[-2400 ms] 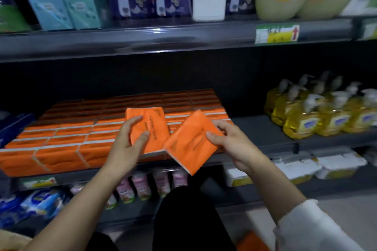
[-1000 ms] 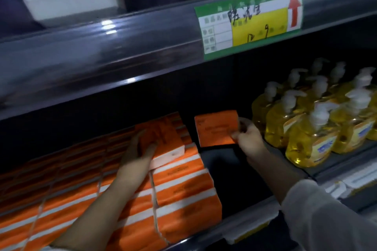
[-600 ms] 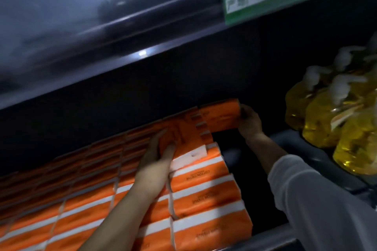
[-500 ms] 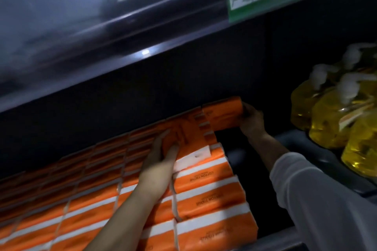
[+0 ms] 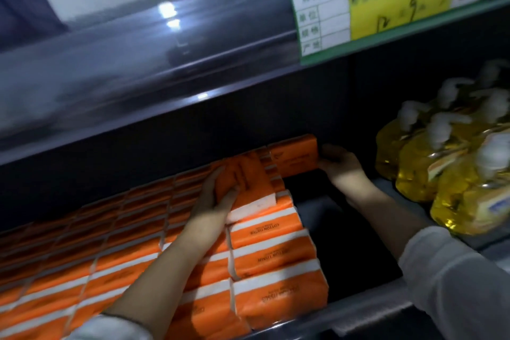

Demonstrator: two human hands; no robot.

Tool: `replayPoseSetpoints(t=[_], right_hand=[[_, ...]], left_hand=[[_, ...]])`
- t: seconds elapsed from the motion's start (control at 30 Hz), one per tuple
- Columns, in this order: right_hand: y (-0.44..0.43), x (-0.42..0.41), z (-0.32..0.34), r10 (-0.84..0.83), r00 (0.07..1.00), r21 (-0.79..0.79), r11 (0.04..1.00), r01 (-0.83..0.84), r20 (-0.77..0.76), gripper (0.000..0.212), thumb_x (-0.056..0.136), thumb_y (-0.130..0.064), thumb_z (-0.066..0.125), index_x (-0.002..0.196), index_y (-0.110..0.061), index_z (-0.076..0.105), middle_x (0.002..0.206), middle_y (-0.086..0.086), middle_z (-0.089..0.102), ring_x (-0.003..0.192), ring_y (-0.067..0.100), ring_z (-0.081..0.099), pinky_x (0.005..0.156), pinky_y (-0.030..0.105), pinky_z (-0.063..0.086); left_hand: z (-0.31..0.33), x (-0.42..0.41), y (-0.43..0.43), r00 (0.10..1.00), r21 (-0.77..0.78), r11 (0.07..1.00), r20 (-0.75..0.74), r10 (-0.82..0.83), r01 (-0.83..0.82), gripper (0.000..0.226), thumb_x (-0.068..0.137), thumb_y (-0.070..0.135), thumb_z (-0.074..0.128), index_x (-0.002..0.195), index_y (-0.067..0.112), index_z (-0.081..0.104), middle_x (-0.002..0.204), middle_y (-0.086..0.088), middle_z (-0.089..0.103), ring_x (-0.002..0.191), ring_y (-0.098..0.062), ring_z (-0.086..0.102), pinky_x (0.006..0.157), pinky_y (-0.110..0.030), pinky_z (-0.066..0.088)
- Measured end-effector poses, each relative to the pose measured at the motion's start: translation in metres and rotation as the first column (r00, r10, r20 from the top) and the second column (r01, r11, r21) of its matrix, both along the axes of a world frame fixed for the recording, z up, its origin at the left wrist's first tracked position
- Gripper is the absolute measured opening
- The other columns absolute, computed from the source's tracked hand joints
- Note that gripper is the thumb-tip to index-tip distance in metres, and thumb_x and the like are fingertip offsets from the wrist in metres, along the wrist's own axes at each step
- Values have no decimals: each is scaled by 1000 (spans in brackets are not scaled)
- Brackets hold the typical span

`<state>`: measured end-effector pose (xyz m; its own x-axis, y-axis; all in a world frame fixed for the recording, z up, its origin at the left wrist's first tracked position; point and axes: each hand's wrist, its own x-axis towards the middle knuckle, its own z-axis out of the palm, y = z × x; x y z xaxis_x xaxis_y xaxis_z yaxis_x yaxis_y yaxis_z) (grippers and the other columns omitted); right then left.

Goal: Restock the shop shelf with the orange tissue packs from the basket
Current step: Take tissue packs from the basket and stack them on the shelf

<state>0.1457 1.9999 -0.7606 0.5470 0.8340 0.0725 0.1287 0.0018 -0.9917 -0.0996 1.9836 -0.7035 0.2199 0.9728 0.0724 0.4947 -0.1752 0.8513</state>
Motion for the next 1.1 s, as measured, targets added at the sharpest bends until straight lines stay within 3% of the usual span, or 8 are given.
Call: replayPoseSetpoints(t=[0.17, 0.23, 0.37, 0.5, 0.63, 0.77, 0.93, 1.1], right_hand=[[-43, -31, 50, 170, 979, 135, 979, -155, -111, 28, 87, 5, 57, 114, 6, 58, 102, 11, 61, 77, 9, 57, 66, 6, 46], [-59, -43, 67, 258, 950, 142, 962, -235, -177, 28, 89, -4, 58, 117, -5, 58, 99, 4, 63, 83, 9, 60, 68, 9, 47], [-89, -54, 82, 435, 891, 36, 900, -434, -128, 27, 87, -23, 63, 114, -20, 57, 104, -1, 68, 93, 13, 67, 80, 26, 53], [-101, -51, 90, 361, 932, 99, 929, -356, -38, 21, 84, -7, 66, 93, -25, 61, 91, -1, 69, 79, 14, 68, 71, 20, 54], [-84, -13, 85, -5, 968, 37, 999, -4, 251, 45, 80, 3, 64, 121, -15, 58, 111, 11, 65, 97, 23, 61, 86, 31, 49], [-63, 11, 63, 119, 695, -235, 969, 74, 709, 56, 78, 2, 53, 130, -19, 54, 130, 16, 48, 119, 34, 49, 100, 36, 42], [-12, 1, 44, 297, 442, -359, 932, 60, 846, 42, 90, -13, 48, 129, -25, 54, 133, 13, 39, 122, 35, 42, 104, 42, 37], [23, -14, 41, 281, 240, -321, 936, 144, 929, 43, 91, -14, 43, 131, -28, 48, 138, 2, 45, 127, 28, 34, 106, 50, 27]], left_hand=[[12, 4, -13, 967, 62, 998, 257, -1, -15, 86, 86, 8, 65, 148, 35, 13, 139, 5, 41, 109, 0, 50, 81, -6, 43], [17, 9, -20, 946, 23, 1000, 323, 0, -8, 91, 82, 8, 69, 147, 38, 12, 134, 1, 49, 100, -1, 56, 74, -9, 47], [23, 17, -33, 953, 43, 999, 301, -45, 34, 93, 80, 17, 73, 147, 38, 13, 131, 0, 54, 109, -9, 58, 90, -22, 49], [18, 21, -39, 992, 120, 985, 15, -127, 124, 87, 81, 37, 71, 148, 30, 18, 131, 0, 56, 118, -14, 55, 100, -27, 41], [-2, 5, -32, 844, 127, 979, -532, -68, 159, 68, 90, 56, 48, 147, 25, 28, 148, -2, 40, 136, -22, 36, 110, -34, 30], [-21, -4, -26, 703, 160, 973, -711, -2, 165, 57, 96, 56, 27, 147, 30, 25, 156, 6, 21, 141, -19, 23, 111, -33, 18], [-31, -4, -22, 717, 237, 960, -695, 63, 146, 83, 76, 69, 0, 145, 33, 29, 155, 10, 24, 141, -15, 24, 112, -34, 17], [-35, -6, -20, 731, 232, 963, -680, 60, 137, 63, 90, 62, 12, 146, 36, 25, 156, 13, 20, 142, -11, 18, 114, -33, 11]])
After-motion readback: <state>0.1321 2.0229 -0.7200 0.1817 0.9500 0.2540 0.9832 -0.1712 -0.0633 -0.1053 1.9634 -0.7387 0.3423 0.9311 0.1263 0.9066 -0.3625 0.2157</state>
